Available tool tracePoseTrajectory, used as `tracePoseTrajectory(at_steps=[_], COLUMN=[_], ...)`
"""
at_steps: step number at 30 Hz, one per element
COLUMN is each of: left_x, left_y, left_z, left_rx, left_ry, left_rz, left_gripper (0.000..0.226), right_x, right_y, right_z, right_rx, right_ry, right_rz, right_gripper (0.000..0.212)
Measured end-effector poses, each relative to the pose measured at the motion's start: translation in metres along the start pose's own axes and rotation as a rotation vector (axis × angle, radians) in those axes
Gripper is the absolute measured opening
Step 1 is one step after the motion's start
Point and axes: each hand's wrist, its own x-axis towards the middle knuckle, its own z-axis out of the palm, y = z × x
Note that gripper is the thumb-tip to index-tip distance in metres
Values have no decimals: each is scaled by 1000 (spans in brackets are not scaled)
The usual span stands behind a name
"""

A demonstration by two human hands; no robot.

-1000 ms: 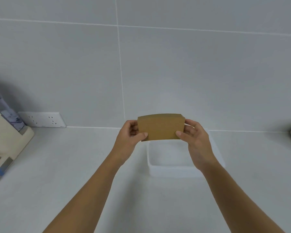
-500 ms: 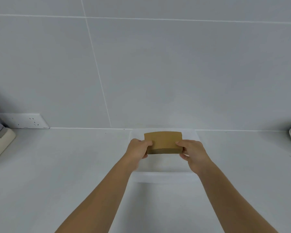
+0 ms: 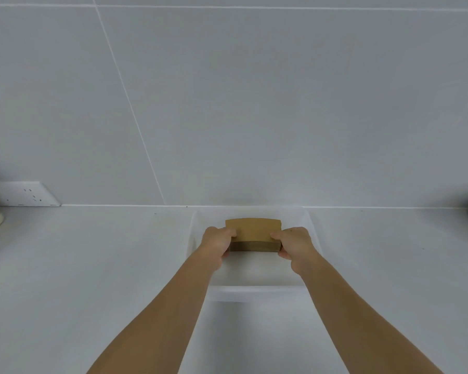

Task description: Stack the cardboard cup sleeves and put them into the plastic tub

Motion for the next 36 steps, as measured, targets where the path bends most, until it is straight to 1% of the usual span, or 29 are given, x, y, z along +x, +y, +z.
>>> tracePoseTrajectory(at_steps=[2, 3, 5, 7, 8, 9, 11, 12, 15, 19, 21, 24, 29, 36], left_x=[4, 6, 7, 6, 7, 8, 9, 9, 10, 8, 7, 7, 9, 7], left_y=[-2, -3, -4, -3, -4, -5, -6, -6, -6, -5, -5, -5, -4, -4], left_z=[2, 3, 5, 9, 10, 10, 10, 9, 8, 7, 8, 10, 10, 6], left_rx=[0, 3, 28, 65, 83, 101, 97, 77, 31, -16, -24, 1, 14, -17], left_ry=[14, 23, 41, 65, 70, 67, 65, 69, 76, 73, 58, 21, 6, -16], left_rz=[5, 10, 38, 72, 84, 94, 99, 93, 82, 64, 53, 59, 61, 51], left_gripper=[32, 32, 24, 6, 8, 12, 14, 14, 15, 16, 33, 46, 50, 53], right_x=[3, 4, 9, 10, 8, 6, 10, 11, 11, 14, 15, 16, 16, 14], right_y=[1, 2, 3, 4, 4, 2, 5, 7, 7, 9, 9, 9, 7, 5], right_z=[2, 3, 4, 4, 5, 6, 7, 8, 10, 9, 8, 9, 9, 9], right_rx=[-33, -45, -53, -62, -77, -95, -130, -148, -157, -129, -149, -189, -229, -204], right_ry=[3, 1, 4, -2, -2, -5, -21, -27, -43, -35, -21, -19, -26, -43], right_rz=[-7, -13, -22, -27, -29, -32, -42, -49, -37, -38, -35, -28, -36, -37], right_gripper=[35, 38, 37, 28, 17, 13, 28, 28, 17, 30, 34, 34, 33, 29])
